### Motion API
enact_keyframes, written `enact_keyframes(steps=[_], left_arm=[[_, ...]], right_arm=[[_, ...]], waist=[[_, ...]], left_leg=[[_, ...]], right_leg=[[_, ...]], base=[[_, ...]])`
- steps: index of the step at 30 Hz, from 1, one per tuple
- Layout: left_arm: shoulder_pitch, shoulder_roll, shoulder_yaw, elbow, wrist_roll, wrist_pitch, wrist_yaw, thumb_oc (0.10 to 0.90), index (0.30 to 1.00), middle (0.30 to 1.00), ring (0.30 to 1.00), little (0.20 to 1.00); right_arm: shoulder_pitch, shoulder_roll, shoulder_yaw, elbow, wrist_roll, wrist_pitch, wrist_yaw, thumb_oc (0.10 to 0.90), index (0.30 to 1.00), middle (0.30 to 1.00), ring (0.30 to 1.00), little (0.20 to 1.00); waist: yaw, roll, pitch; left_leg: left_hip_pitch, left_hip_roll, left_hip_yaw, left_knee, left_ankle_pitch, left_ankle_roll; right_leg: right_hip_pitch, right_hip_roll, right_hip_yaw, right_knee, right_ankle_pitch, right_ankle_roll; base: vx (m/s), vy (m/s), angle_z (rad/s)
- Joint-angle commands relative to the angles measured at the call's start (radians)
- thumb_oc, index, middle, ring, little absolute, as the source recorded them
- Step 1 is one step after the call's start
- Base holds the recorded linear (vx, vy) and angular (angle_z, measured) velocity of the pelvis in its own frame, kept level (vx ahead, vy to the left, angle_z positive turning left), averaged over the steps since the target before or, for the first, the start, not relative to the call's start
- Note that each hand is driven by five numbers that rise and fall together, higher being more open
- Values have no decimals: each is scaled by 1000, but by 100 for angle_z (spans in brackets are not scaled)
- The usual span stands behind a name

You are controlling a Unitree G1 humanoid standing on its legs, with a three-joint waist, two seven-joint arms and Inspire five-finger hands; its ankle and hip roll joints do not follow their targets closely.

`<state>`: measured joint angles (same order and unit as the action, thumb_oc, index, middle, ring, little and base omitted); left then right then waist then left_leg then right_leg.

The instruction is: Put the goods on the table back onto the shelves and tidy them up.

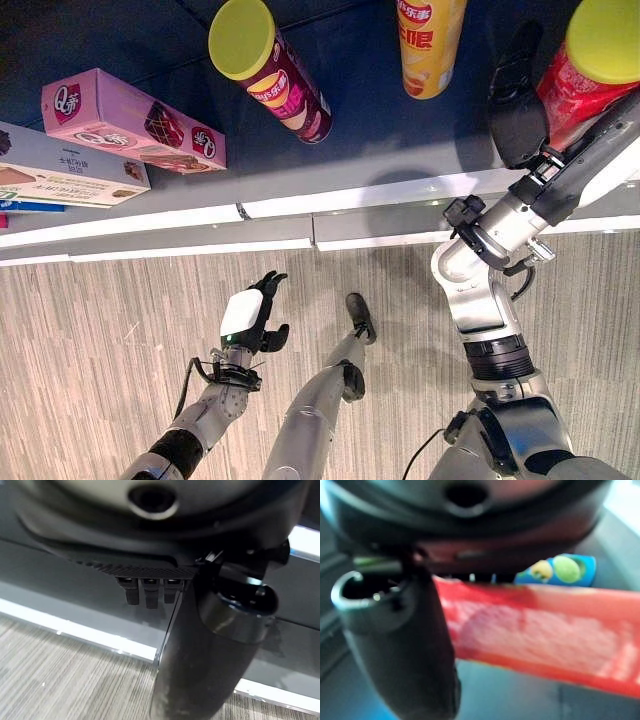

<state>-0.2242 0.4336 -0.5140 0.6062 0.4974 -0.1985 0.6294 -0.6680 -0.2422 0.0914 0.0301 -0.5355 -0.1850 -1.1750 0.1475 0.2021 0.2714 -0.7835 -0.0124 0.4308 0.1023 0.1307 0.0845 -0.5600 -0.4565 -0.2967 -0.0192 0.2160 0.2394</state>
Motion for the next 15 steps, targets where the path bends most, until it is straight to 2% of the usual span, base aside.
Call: enact_keyframes(steps=[1,5,10,15], left_arm=[[21,65,-7,-42,36,6,77,800,900,900,900,900],[32,69,-17,-41,42,11,77,800,900,900,900,900],[45,66,-19,-24,48,15,73,800,900,900,900,900],[57,61,-18,8,55,25,62,800,900,900,900,900]], right_arm=[[-67,-36,16,-159,-91,-90,-4,800,900,900,900,900],[-46,-23,69,-186,-103,-87,15,800,900,900,900,900],[-19,-12,87,-198,-98,-97,24,800,900,900,900,900],[21,-3,99,-218,-84,-117,34,800,900,900,900,900]], waist=[[35,41,-62],[28,34,-65],[18,23,-67],[13,-5,-84]], left_leg=[[62,16,-30,230,-362,-111],[96,21,-40,229,-364,-103],[121,26,-49,221,-362,-100],[164,25,-66,198,-357,-98]], right_leg=[[-44,21,30,-25,303,22],[-45,34,54,1,264,22],[-37,44,60,13,249,22],[-8,55,65,22,237,22]], base=[[-15,-4,-5],[-32,-24,-8],[-18,-25,-1],[-19,-47,-2]])
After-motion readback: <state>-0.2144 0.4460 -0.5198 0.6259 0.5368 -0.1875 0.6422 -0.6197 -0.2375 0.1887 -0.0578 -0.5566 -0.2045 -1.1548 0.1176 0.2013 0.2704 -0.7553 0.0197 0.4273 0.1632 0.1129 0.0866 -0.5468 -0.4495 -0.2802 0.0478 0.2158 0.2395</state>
